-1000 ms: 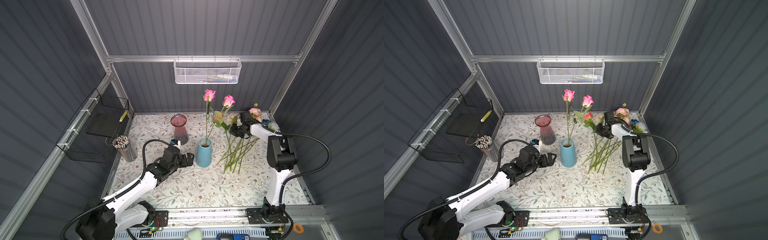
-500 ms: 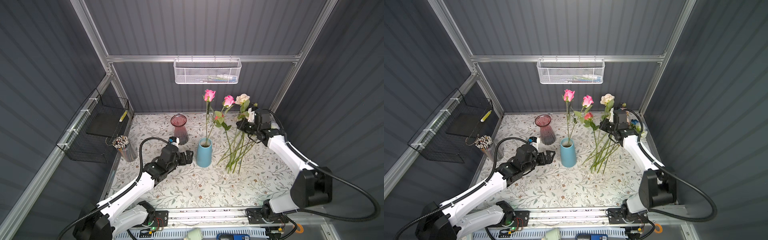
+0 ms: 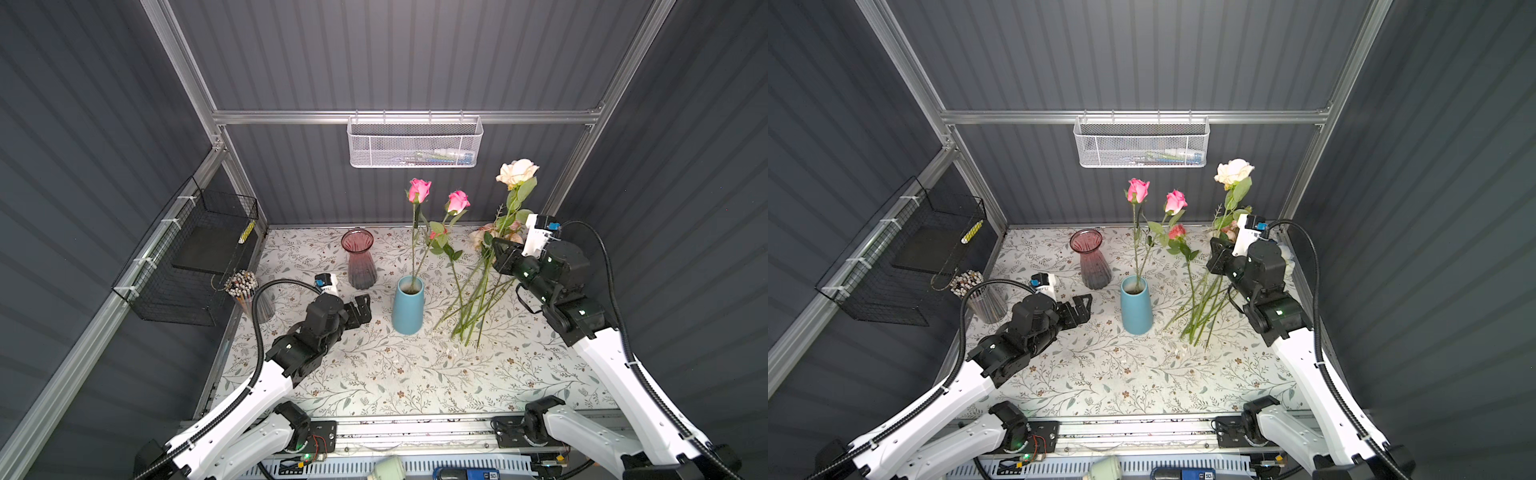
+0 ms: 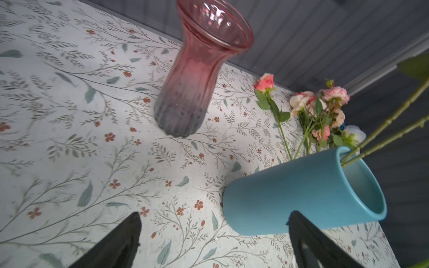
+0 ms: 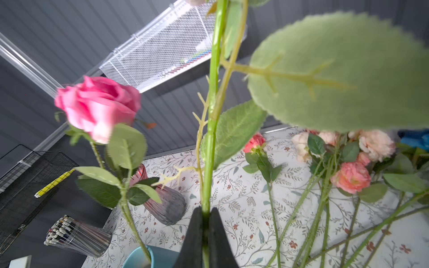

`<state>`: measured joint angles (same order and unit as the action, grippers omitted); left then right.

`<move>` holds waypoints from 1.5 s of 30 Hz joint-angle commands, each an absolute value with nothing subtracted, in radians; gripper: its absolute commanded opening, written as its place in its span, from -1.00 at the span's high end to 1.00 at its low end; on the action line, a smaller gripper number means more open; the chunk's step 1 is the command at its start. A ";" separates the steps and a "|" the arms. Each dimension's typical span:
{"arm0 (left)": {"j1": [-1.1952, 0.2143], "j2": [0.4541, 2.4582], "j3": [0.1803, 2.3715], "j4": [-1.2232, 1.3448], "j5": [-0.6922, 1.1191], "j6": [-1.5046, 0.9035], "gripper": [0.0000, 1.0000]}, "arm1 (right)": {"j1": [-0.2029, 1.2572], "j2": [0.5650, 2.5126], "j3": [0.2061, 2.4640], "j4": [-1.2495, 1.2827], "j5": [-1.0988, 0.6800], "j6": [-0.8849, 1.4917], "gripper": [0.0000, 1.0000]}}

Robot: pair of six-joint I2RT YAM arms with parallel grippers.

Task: Arrange flowers in a vase
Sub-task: Pick up the flower from the flowers, then place the flower in the vase.

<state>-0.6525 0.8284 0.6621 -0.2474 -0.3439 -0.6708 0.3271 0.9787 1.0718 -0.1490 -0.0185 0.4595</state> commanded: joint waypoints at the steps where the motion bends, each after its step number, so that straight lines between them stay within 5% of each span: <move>1: -0.646 0.726 0.610 -0.324 -0.485 -0.731 -0.99 | 0.388 0.943 1.146 -0.137 0.056 0.373 0.91; 15: -0.646 0.766 0.610 -0.300 -0.440 -0.779 -0.99 | 0.546 1.032 1.303 0.066 -0.045 0.339 0.88; 27: -0.645 0.829 0.585 -0.181 -0.192 -0.790 -0.99 | 0.626 1.268 1.531 0.122 -0.086 0.328 0.87; 45: -0.646 0.874 0.539 -0.044 -0.012 -0.794 -0.99 | 0.633 1.395 1.499 0.152 -0.085 0.296 0.86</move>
